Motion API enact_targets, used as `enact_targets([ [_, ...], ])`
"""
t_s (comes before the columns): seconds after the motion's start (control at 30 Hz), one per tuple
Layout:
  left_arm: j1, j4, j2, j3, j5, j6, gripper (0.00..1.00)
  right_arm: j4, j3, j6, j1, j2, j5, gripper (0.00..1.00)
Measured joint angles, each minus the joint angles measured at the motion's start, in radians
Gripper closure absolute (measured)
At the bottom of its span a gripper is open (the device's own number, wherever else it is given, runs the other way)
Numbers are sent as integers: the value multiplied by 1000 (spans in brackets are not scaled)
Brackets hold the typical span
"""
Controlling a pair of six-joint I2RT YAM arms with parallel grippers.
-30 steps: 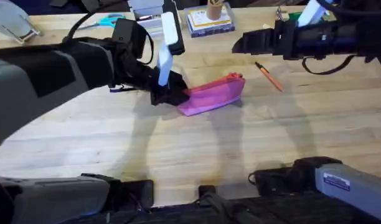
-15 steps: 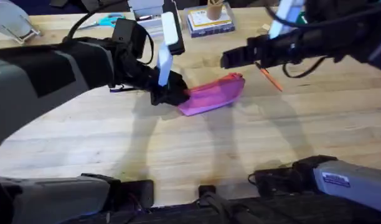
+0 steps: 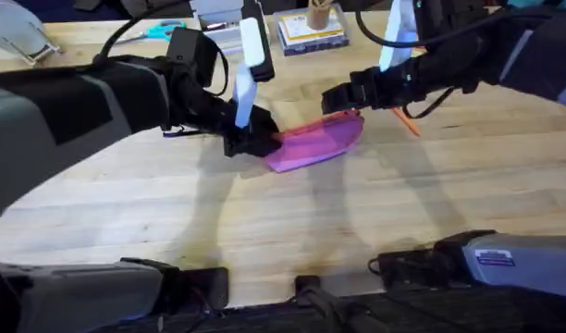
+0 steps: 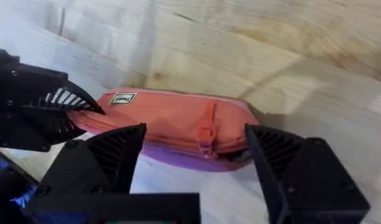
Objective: Unzip the bag, pick up the pens from the table one at a time and place them inside, then zip the bag closed.
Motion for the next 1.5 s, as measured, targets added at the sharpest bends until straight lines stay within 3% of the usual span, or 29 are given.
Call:
enact_targets([
  [0.17, 0, 0, 0, 0, 0, 0, 957, 0, 0, -3, 0, 1, 7, 128],
  [0.3, 0, -1, 0, 0, 0, 0, 957, 0, 0, -4, 0, 1, 20, 330],
  [0.5, 0, -1, 0, 0, 0, 0, 957, -22, 0, -4, 0, 1, 21, 408],
  [0.63, 0, -1, 0, 0, 1, 0, 957, -37, 0, -5, 0, 1, 21, 523],
  [0.97, 0, -2, 0, 0, 1, 0, 957, -48, 0, -7, 0, 1, 21, 953],
  [1.5, 0, -2, 0, 0, 0, 0, 957, -54, 25, -6, 0, -1, 0, 971],
])
